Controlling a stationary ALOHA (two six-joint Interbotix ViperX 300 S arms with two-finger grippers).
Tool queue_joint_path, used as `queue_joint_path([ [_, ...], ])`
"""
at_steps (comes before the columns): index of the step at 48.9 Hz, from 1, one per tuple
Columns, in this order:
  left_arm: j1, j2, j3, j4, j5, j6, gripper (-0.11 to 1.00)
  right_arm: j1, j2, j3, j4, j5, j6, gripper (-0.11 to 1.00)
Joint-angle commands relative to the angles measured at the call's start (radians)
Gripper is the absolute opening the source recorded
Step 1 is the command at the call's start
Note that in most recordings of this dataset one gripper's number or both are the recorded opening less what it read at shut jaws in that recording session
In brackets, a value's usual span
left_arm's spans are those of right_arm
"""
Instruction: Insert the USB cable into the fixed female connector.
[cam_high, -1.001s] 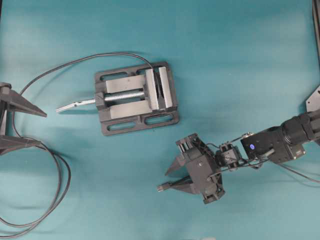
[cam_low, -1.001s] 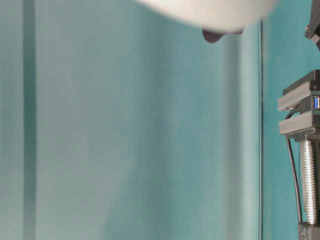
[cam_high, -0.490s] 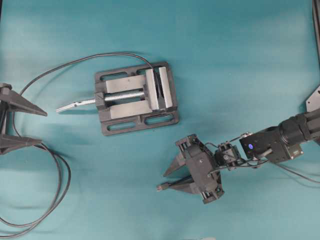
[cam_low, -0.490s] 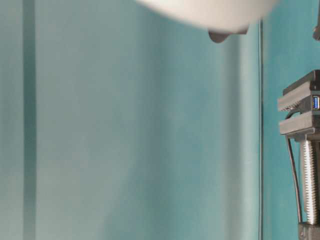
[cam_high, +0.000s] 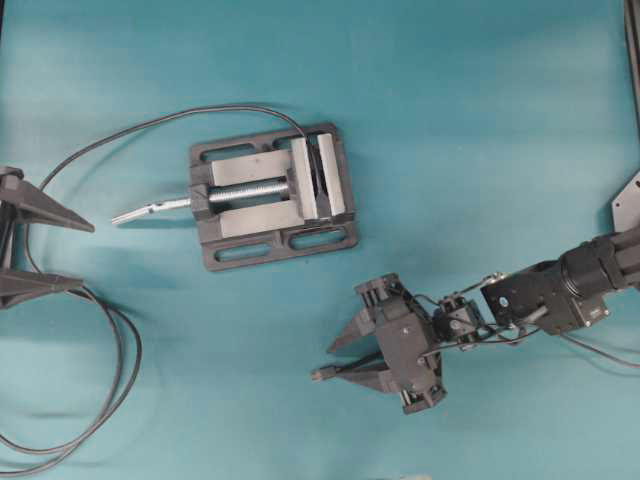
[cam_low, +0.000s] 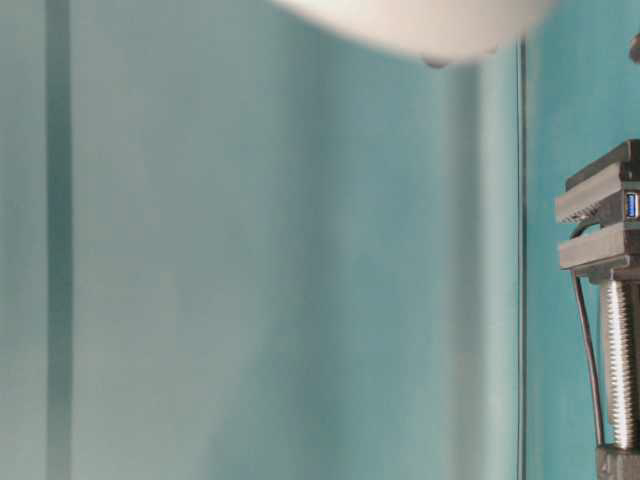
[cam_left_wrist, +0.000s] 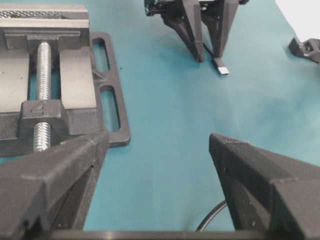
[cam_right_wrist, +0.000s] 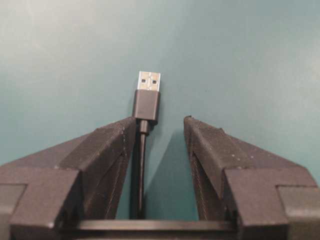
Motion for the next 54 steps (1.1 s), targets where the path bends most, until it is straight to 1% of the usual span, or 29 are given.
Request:
queue_joint_path([
  [1, 0.0, 0.006, -0.014, 0.003, -0.008, -0.014, 0.95, 0.006, -0.052, 0.0, 0.0, -0.003, 0.002, 0.5],
  [14, 0.0, 0.008, -0.014, 0.003, -0.006, -0.014, 0.95, 0.023, -0.072, -0.005, 0.002, 0.002, 0.003, 0.5],
  [23, 0.0, 0.008, -0.011, 0.003, -0.005, -0.014, 0.95, 0.025, -0.048, -0.021, 0.0, 0.031, 0.003, 0.5],
  [31, 0.0, 0.008, -0.011, 0.003, -0.006, -0.014, 0.95, 0.021, -0.015, -0.038, 0.002, 0.032, 0.002, 0.5],
  [45, 0.0, 0.008, -0.009, 0.003, -0.006, -0.014, 0.95, 0.018, 0.003, -0.063, 0.002, 0.044, 0.0, 0.5],
  [51, 0.0, 0.008, -0.011, 0.005, -0.006, -0.014, 0.95, 0.017, 0.003, -0.057, 0.0, 0.048, 0.0, 0.48],
  [54, 0.0, 0.006, -0.011, 0.003, -0.006, -0.014, 0.95, 0.017, 0.003, -0.055, 0.002, 0.054, 0.0, 0.44],
])
